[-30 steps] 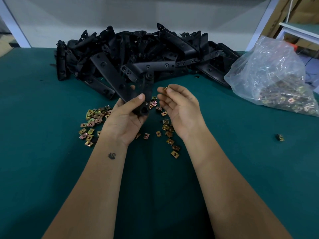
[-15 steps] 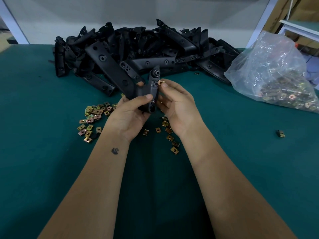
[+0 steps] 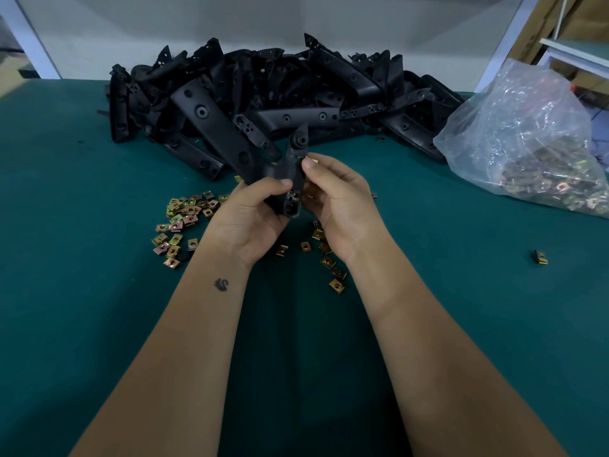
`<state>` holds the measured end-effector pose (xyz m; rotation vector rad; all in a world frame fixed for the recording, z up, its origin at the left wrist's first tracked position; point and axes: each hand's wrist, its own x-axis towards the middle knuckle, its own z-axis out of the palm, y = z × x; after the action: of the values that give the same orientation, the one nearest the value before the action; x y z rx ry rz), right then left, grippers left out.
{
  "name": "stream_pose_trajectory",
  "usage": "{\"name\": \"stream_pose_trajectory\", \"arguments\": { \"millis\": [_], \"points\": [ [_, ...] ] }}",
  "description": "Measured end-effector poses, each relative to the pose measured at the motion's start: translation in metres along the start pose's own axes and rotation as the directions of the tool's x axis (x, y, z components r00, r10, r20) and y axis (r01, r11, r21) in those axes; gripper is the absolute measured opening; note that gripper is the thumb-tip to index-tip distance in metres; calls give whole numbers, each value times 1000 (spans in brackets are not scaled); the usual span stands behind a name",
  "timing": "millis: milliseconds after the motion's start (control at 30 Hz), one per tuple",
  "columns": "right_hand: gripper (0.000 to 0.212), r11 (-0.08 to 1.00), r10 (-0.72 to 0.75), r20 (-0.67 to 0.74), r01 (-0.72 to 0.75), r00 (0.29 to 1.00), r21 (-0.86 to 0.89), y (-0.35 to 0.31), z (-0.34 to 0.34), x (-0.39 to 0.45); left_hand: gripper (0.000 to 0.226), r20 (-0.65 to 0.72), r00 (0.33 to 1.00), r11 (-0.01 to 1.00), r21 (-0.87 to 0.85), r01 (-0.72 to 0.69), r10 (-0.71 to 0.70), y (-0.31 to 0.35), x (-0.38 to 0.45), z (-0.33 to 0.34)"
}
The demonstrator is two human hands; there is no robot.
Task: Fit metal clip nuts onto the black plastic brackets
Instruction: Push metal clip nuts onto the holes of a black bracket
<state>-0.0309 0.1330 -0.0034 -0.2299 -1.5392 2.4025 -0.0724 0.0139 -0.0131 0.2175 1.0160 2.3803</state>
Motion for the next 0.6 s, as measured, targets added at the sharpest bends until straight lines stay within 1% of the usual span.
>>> {"name": "stream_pose_trajectory", "arguments": {
  "millis": [67, 100, 167, 200, 233, 300, 400, 500, 600],
  "points": [
    [12, 999, 2, 0, -2, 1000, -36, 0, 0, 0, 40, -8, 1000, 1000, -14, -20, 20, 0, 1, 1],
    [12, 998, 6, 1, -6, 1000, -55, -1, 0, -1, 42, -28, 999, 999, -16, -34, 34, 0, 1, 2],
    [12, 997, 9, 10, -9, 1000, -80, -1, 0, -1, 61, -89, 993, 997, 0, -72, 72, 0, 1, 6],
    [11, 996, 7, 21, -5, 1000, -88, -2, 1, -1, 67, -116, 989, 996, 8, -89, 89, 0, 1, 7],
    [10, 995, 3, 33, 1, 999, -97, -1, 2, -2, 68, -135, 986, 995, 13, -97, 98, 0, 1, 7],
    [10, 992, -7, 49, 13, 999, -127, 0, 4, -3, 59, -147, 985, 995, 29, -91, 95, -1, 2, 6],
    [12, 987, -18, 33, 23, 999, -157, 2, 7, -5, 50, -147, 984, 995, 36, -92, 96, -1, 2, 5],
    [13, 980, -30, 14, 33, 999, -197, 1, 7, -5, 51, -148, 984, 995, 12, -96, 97, -2, 3, 5],
    [9, 982, -27, 5, 28, 1000, -184, 1, 9, -5, 57, -154, 985, 996, -41, -82, 75, -4, 4, 5]
  ]
}}
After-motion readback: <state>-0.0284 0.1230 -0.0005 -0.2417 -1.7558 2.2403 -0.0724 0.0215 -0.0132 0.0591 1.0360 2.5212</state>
